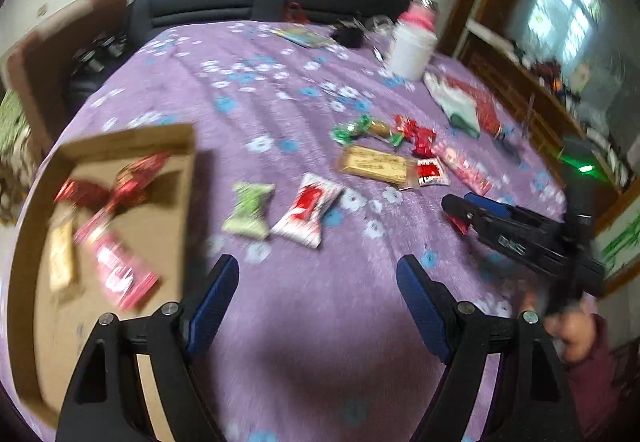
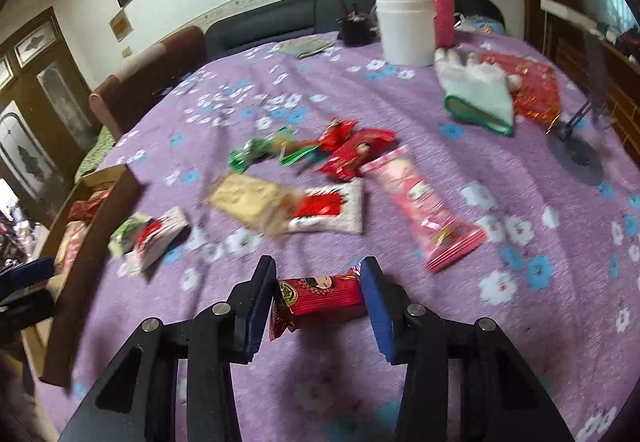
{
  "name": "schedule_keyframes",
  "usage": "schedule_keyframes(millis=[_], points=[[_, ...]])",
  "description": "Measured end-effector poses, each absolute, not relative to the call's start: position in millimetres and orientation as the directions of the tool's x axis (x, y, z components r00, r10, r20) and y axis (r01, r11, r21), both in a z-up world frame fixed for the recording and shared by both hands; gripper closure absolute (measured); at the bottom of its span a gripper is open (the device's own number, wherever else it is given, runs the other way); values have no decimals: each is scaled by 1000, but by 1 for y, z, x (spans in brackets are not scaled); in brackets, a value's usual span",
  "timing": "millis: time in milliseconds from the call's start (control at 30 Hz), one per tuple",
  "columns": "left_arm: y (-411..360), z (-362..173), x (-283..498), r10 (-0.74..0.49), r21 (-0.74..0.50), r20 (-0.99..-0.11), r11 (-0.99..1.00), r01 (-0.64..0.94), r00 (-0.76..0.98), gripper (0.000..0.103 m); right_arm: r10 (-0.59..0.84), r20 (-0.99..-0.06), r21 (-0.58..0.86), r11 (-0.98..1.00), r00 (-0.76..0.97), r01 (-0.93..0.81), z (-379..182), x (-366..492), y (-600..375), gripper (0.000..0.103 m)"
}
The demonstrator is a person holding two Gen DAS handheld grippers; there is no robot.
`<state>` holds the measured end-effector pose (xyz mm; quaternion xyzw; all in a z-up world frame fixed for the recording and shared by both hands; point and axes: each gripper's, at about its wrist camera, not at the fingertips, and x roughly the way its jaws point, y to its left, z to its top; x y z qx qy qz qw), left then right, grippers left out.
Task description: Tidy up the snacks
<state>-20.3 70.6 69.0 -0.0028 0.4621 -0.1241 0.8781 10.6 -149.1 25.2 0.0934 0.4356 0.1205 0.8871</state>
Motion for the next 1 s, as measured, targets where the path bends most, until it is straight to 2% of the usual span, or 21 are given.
schedule_keyframes(millis=[67,167,267,333,400,433,600,833,900,1000], points=[[51,60,-2,-193,-63,-824,966,253,532,23,325,-743,300,943,585,-143,26,11,-151,56],[29,46,25,-120,55,-833,953,297,540,32,325,-743,312,942,585,-128,27,10,-156,56],[19,26,46,-26,159,-850,939,304,527,35,349,-745,351,930,568,-111,26,12,-161,55],[21,17,53,-42,128,-866,945,301,499,46,362,-745,371,923,561,-103,26,14,-164,55],[22,18,52,-67,93,-874,948,303,481,82,369,-750,379,920,549,-101,24,16,-164,51],[21,19,49,-70,89,-878,948,305,474,81,376,-756,387,917,536,-97,22,18,-164,48],[14,27,25,-131,36,-867,946,323,481,81,471,-723,506,859,505,-76,15,21,-176,47],[41,58,-18,-260,-125,-814,952,281,520,81,377,-770,367,922,515,-127,21,13,-153,47],[51,65,-31,-288,-163,-797,949,270,530,81,373,-774,348,926,512,-148,22,10,-147,55],[68,72,-49,-333,-232,-768,941,247,548,81,414,-748,365,909,519,-198,26,4,-139,59]])
